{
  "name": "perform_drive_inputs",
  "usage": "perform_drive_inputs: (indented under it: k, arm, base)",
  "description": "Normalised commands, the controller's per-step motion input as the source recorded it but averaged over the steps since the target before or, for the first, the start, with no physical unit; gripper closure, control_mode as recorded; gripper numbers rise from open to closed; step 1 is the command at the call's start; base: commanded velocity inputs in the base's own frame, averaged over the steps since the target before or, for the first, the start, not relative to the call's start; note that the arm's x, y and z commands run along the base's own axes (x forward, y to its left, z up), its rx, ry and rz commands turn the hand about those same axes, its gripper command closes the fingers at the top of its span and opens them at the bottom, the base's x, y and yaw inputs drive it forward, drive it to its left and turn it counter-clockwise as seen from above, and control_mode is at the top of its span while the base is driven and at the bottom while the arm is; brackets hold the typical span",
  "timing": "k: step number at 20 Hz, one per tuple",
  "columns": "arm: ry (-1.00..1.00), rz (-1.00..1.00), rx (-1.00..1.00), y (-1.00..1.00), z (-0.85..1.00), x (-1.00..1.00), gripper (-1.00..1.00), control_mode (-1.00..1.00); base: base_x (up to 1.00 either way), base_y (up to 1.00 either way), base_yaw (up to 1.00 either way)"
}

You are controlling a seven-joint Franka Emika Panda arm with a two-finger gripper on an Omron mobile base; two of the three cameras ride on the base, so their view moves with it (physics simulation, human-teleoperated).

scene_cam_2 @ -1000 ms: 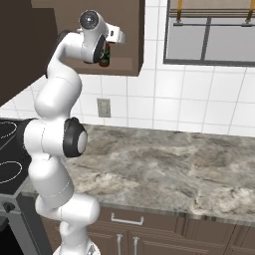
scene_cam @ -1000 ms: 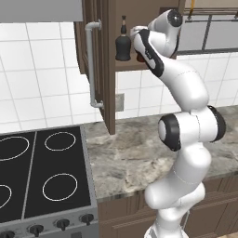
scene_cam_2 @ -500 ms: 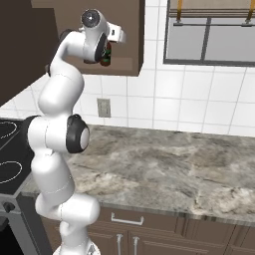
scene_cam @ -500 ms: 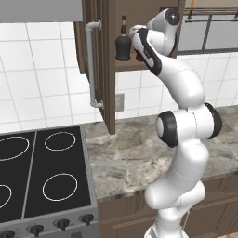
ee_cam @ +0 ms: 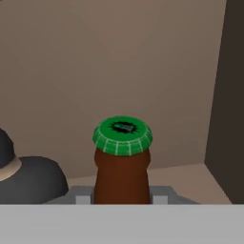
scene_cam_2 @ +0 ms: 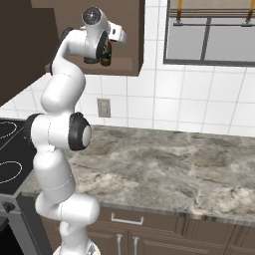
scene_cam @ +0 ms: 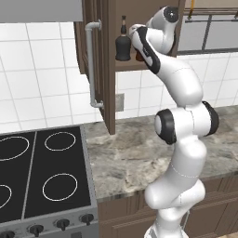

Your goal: Sort all alcoholic drinks to one cabinet, and non-alcoholic drinks to the other.

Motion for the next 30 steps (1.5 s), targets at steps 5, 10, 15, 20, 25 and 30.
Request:
perform_drive_inputs:
  k: [5,10,15,20,25,30]
  arm:
    - [0.03,0.0,0.01,0.0,-0.22,0.11,1.0,-1.0]
    - [0.02,0.0,0.01,0.0,-0.22,0.1,1.0,-1.0]
    - [0.01,0.0,0.01,0.0,-0.24,0.06,1.0,-1.0]
    - [0.0,-0.01,0.02,0.05,-0.26,0.03,1.0,-1.0]
    - [0.0,-0.01,0.02,0.1,-0.26,0.03,-1.0,-1.0]
    - [0.0,-0.02,0.03,0.07,-0.21,0.08,-1.0,-1.0]
  base:
    - [0.0,0.0,0.0]
    - [0.0,0.0,0.0]
    - [0.0,0.0,0.0]
    - [0.0,0.0,0.0]
    - [0.0,0.0,0.0]
    - [0.0,0.0,0.0]
